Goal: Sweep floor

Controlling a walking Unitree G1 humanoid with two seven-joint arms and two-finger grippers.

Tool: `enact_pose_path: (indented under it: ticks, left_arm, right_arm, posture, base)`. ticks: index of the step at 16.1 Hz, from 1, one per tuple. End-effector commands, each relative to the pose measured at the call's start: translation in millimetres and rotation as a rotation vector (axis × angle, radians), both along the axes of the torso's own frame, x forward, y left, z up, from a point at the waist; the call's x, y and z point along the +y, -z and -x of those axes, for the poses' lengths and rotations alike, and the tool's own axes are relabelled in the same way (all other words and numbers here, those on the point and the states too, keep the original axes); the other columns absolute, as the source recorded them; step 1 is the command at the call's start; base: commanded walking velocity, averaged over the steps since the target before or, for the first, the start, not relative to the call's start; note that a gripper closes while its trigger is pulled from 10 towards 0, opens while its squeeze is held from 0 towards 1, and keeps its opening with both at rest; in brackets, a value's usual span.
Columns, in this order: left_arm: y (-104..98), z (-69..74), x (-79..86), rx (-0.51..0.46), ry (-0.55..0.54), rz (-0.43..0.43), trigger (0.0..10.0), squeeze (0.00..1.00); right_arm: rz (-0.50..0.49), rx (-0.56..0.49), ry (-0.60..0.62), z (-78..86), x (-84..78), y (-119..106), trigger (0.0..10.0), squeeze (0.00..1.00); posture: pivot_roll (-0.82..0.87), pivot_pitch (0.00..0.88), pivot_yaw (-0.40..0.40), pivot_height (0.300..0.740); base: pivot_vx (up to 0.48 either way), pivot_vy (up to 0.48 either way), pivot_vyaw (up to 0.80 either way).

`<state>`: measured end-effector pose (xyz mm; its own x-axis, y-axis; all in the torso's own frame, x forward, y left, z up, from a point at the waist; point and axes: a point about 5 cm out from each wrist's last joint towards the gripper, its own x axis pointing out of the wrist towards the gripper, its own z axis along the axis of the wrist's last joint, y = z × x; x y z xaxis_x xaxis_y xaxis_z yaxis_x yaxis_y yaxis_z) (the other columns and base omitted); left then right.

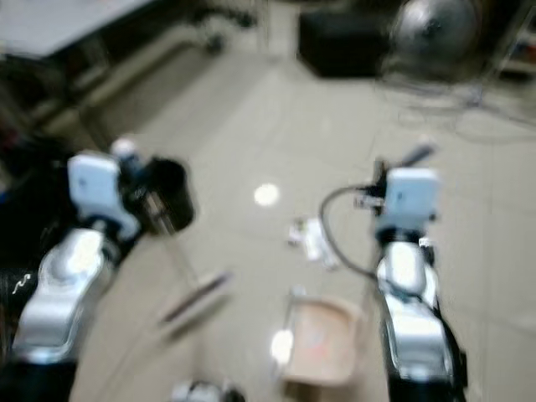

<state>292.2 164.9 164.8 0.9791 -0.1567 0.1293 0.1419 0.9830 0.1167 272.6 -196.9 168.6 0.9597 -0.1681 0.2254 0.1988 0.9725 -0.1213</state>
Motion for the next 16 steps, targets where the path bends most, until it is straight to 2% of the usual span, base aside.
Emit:
enact_pose_path:
  ticks: [1, 7, 8, 11, 14, 16]
  left_arm:
    - [-11, -0.9, -14.9, -0.046, 0.058, 0.027, 10.0, 0.00]
    - [-11, -0.6, -17.7, -0.041, 0.064, 0.039, 10.0, 0.00]
    - [-10, 0.4, -17.3, -0.044, 0.061, 0.061, 10.0, 0.00]
    - [-7, -2.0, -11.6, -0.041, 0.005, 0.057, 10.0, 0.00]
    - [-4, -3.2, -9.7, -0.043, -0.028, 0.060, 10.0, 0.00]
    - [2, -3.6, -8.7, -0.030, -0.053, 0.065, 10.0, 0.00]
  right_arm:
    - [0.034, -0.031, 0.049, 4.8, -12.9, -9, 10.0, 0.00]
    - [0.048, -0.017, 0.077, 8.7, -18.1, -11, 10.0, 0.00]
    - [0.055, -0.020, 0.080, 8.6, -19.4, -11, 10.0, 0.00]
    - [0.088, -0.034, 0.049, 3.4, -18.6, -10, 10.0, 0.00]
    - [0.113, -0.024, -0.006, -9.0, -13.6, -5, 10.0, 0.00]
    - [0.163, -0.023, -0.063, -18.5, -7.9, 1, 10.0, 0.00]
  posture:
    - [0.03, 0.082, 0.077, 0.740]
    - [0.03, 0.088, 0.075, 0.740]
    - [0.03, 0.090, 0.076, 0.740]
    - [0.03, 0.100, 0.077, 0.740]
    - [0.04, 0.132, 0.075, 0.740]
    - [0.06, 0.164, 0.075, 0.740]
  base:
    - [0.428, 0.000, 0.00]
    - [0.414, 0.000, 0.00]
    - [0.000, 0.000, 0.00]
    - [0.000, 0.000, 0.00]
    - [0.000, 0.000, 0.00]
    - [0.000, 0.000, 0.00]
